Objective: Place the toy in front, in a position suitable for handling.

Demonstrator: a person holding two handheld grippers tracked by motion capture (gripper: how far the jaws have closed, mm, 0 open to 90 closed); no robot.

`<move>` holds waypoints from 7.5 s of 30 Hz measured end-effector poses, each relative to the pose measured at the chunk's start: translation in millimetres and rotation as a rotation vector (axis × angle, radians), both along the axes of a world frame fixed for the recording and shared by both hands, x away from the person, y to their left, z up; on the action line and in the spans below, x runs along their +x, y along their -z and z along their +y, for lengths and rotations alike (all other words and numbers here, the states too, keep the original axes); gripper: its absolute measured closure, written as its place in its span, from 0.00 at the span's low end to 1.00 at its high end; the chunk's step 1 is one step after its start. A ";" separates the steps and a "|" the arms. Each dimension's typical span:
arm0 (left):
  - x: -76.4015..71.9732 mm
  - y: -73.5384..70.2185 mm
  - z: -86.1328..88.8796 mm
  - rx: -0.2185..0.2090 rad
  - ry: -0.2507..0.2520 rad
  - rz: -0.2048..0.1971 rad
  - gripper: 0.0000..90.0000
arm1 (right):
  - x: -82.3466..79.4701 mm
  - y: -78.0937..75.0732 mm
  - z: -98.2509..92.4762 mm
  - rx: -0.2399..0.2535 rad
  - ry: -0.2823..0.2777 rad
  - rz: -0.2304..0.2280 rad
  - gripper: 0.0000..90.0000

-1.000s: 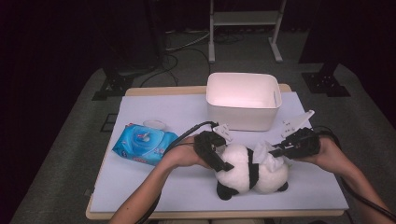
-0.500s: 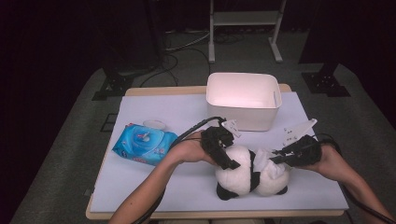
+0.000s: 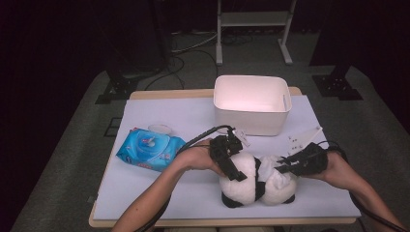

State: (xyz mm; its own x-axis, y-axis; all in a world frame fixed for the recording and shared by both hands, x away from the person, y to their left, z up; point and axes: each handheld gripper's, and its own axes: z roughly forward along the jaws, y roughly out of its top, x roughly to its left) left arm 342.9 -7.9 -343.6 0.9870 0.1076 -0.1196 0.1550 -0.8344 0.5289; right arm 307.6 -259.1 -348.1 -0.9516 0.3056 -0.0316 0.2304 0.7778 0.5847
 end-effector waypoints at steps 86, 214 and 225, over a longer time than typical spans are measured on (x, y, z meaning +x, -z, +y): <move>-6.0 2.9 0.6 0.006 0.043 -0.024 0.22 | -6.5 0.5 53.3 0.062 -0.138 -0.049 0.89; -20.8 -7.9 53.2 -0.102 -0.026 -0.128 0.16 | 10.7 -34.2 85.7 0.049 -0.151 -0.089 0.88; -20.2 -10.6 50.0 -0.084 -0.021 -0.119 0.16 | 22.5 -19.1 38.5 0.021 -0.031 -0.042 0.87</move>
State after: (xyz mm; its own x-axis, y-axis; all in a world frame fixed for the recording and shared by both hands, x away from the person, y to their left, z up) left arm 322.6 42.1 -333.0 0.9924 0.1226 -0.0115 0.1039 -0.7834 0.6127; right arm 330.1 -220.7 -329.0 -0.9585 0.2774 -0.0652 0.1818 0.7714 0.6098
